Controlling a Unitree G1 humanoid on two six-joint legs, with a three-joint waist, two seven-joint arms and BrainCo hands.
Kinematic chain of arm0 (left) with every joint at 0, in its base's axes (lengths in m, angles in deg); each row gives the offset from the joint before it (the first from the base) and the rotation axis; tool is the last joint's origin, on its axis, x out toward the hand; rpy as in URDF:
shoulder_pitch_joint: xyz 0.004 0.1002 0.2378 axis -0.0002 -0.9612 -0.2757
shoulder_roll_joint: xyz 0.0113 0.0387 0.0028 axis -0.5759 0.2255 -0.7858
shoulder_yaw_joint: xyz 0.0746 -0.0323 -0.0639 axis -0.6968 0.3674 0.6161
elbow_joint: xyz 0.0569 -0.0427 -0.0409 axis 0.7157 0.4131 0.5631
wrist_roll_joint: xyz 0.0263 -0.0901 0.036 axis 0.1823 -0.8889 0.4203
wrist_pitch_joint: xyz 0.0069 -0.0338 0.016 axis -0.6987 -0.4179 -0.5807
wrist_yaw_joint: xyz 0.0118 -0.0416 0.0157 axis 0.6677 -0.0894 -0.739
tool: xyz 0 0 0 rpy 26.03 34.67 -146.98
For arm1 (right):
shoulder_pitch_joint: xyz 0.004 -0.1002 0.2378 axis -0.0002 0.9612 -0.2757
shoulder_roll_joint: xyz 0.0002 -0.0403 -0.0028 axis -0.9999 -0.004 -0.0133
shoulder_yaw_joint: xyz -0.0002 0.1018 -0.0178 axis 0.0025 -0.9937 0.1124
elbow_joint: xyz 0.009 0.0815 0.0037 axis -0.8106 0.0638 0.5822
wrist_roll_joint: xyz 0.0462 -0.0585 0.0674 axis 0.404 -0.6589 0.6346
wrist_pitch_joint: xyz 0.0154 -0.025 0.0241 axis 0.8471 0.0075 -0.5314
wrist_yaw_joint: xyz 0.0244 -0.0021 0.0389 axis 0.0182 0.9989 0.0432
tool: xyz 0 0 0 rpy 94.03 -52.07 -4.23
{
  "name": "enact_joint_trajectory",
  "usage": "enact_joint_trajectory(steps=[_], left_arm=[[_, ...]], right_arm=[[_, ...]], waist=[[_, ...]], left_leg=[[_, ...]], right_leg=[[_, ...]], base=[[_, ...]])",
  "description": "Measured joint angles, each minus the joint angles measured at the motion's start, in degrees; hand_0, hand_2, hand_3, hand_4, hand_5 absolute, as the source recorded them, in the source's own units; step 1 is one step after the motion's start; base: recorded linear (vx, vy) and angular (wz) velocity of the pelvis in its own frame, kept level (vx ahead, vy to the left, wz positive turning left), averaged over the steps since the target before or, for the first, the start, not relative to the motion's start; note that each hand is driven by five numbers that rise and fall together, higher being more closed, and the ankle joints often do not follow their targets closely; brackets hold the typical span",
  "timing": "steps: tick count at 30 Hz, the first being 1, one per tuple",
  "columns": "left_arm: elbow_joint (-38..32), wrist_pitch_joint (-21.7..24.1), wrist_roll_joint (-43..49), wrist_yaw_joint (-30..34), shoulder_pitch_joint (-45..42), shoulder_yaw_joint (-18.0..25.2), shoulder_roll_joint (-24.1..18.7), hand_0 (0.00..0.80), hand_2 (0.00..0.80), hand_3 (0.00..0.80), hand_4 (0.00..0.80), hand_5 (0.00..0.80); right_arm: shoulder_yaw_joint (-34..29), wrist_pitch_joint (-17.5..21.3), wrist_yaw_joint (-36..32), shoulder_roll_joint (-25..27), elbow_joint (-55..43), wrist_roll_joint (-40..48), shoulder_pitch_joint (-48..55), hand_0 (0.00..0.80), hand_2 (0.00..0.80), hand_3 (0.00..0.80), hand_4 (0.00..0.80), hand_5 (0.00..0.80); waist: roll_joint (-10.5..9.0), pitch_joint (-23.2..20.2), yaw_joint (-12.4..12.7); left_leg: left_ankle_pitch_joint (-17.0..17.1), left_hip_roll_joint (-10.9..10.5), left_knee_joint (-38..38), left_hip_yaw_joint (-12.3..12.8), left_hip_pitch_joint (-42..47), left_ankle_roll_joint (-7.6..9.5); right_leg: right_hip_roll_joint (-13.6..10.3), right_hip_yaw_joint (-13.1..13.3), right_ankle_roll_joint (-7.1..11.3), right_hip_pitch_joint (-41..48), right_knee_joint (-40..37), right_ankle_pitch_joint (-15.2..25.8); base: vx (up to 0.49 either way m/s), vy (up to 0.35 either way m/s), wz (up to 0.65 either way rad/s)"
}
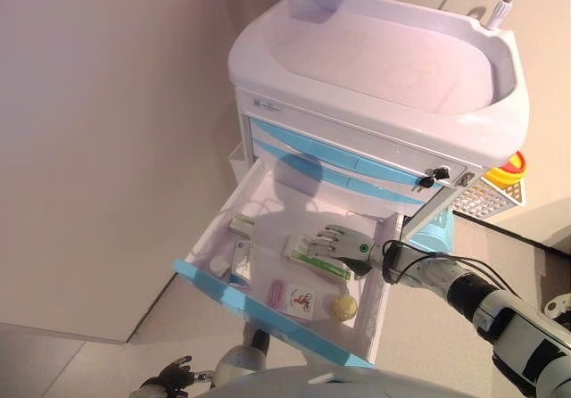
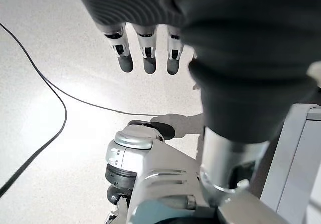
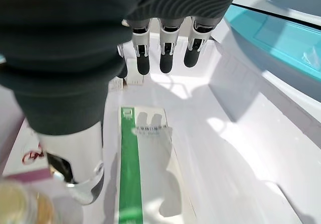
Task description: Open the drawer and pick up the medicine
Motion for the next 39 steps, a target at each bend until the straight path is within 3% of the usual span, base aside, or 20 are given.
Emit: enact_joint_trajectory(steps=[6, 20, 33, 39], left_arm=[[-0.01, 0.13, 0.07, 0.09, -0.08, 0.00, -0.04, 0.000, 0.000, 0.000, 0.000, 0.000], [-0.47, 1.96, 0.66, -0.02, -0.94, -0.26, 0.00, 0.000, 0.000, 0.000, 0.000, 0.000], [-0.85, 5.05, 2.83, -1.21, -3.89, -2.54, 0.28, 0.000, 0.000, 0.000, 0.000, 0.000], [-0.83, 5.07, 2.89, -1.47, -3.44, -2.56, 0.39, 0.000, 0.000, 0.000, 0.000, 0.000]], right_arm=[[-0.02, 1.67, 1.15, 3.11, -0.14, -0.61, 3.43, 0.000, 0.000, 0.000, 0.000, 0.000], [-0.16, 7.89, 4.76, 3.21, -2.03, -0.59, 7.92, 0.000, 0.000, 0.000, 0.000, 0.000], [-0.04, 7.60, 6.09, 2.47, -1.57, -0.50, 8.13, 0.000, 0.000, 0.000, 0.000, 0.000], [0.16, 4.37, 5.49, 0.19, 0.06, 0.39, 8.13, 0.000, 0.000, 0.000, 0.000, 0.000]], waist=[[0.20, -0.12, -0.76], [0.22, -0.13, -1.79], [0.14, -0.06, -1.03], [0.01, 0.01, -1.05]], left_leg=[[0.04, 0.04, 0.00, 0.13, 0.00, 0.06], [0.00, 0.14, -0.02, 1.00, 0.02, 0.12], [0.16, 0.08, -0.01, 0.51, -0.87, 0.06], [0.16, 0.10, -0.01, 0.11, -0.90, 0.05]], right_leg=[[0.02, 0.18, 0.00, -0.10, 0.01, 0.00], [0.03, 1.23, 0.03, -0.56, -0.17, 0.00], [-0.05, -0.01, 0.12, -0.87, -0.19, -0.09], [-0.01, -0.10, 0.13, -0.86, -0.19, -0.09]], base=[[0.000, 0.000, 0.00], [-0.007, -0.005, -0.03], [-0.019, -0.014, 0.04], [0.000, 0.000, 0.00]])
